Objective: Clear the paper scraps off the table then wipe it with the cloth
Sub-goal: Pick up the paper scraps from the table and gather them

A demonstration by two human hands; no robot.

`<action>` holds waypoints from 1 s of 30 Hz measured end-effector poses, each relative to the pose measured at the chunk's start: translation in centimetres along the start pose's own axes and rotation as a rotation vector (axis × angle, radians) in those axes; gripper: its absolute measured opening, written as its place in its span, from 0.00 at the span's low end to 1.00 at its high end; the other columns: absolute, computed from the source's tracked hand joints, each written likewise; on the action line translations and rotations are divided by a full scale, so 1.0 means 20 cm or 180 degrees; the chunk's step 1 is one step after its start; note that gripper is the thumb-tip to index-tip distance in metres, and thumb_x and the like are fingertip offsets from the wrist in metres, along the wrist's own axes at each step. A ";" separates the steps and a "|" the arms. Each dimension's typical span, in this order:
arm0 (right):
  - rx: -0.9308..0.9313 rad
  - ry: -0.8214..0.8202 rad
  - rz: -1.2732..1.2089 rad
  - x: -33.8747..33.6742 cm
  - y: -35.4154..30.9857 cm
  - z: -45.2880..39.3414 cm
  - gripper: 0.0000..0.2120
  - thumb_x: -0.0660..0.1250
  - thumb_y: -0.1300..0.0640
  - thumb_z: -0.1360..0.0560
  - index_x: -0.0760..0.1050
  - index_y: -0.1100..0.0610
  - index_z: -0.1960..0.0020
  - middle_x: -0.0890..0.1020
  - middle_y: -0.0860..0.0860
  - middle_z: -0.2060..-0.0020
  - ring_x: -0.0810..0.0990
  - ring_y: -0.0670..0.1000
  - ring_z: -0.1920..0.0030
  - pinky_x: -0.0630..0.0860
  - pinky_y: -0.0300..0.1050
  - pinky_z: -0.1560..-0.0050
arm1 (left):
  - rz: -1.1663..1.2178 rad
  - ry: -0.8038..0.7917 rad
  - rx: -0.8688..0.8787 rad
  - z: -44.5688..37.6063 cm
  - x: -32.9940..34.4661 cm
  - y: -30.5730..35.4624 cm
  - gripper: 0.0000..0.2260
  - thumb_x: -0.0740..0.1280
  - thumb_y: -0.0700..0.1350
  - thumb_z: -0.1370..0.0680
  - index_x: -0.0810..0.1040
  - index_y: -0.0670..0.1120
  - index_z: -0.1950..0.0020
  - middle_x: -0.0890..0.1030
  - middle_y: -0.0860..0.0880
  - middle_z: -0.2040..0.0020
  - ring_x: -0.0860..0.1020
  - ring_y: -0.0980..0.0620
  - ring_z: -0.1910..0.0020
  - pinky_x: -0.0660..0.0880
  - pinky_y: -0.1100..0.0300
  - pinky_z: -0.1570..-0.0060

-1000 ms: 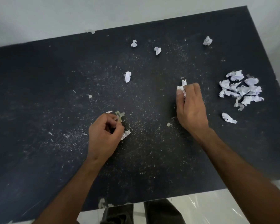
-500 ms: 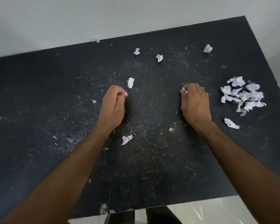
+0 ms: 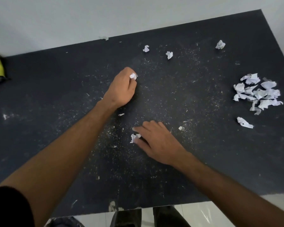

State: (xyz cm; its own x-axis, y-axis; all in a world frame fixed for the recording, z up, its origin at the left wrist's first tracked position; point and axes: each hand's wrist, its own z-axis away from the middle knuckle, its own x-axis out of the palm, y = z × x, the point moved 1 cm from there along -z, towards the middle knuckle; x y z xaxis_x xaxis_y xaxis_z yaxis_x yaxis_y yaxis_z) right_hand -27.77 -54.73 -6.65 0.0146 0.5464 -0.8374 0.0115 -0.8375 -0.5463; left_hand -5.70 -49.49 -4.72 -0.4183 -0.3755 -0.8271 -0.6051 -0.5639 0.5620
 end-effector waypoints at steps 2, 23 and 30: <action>-0.0133 0.0006 0.0281 0.04 -0.01 -0.01 0.16 0.64 0.46 0.18 0.77 0.53 0.36 0.78 0.48 0.51 0.73 0.50 0.52 0.70 0.50 0.48 | 0.0317 -0.0018 -0.0025 0.02 -0.02 0.00 0.10 0.58 0.41 0.16 0.74 0.43 0.37 0.80 0.46 0.50 0.76 0.52 0.60 0.74 0.56 0.60; 0.1869 0.1931 -0.0292 -0.30 0.54 -0.15 0.07 0.58 0.52 0.15 0.70 0.55 0.46 0.76 0.49 0.57 0.74 0.52 0.57 0.70 0.50 0.48 | -0.0466 -0.0009 -0.0113 -0.62 0.13 0.08 0.16 0.64 0.53 0.17 0.73 0.49 0.32 0.72 0.45 0.34 0.71 0.45 0.36 0.73 0.49 0.36; 0.1870 0.1917 -0.1099 -0.37 0.60 -0.14 0.08 0.51 0.47 0.15 0.64 0.49 0.45 0.74 0.48 0.62 0.73 0.49 0.61 0.66 0.41 0.59 | 0.0147 0.0018 0.0193 -0.61 0.16 0.18 0.09 0.55 0.41 0.14 0.74 0.46 0.42 0.72 0.49 0.44 0.75 0.51 0.52 0.73 0.58 0.48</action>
State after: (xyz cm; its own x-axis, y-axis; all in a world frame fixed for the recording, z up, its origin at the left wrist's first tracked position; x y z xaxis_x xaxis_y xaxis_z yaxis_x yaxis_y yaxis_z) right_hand -24.95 -68.81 -7.05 0.6269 0.5371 -0.5643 -0.3971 -0.4029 -0.8246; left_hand -1.04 -61.73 -5.41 -0.4430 -0.4042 -0.8002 -0.6252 -0.5004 0.5989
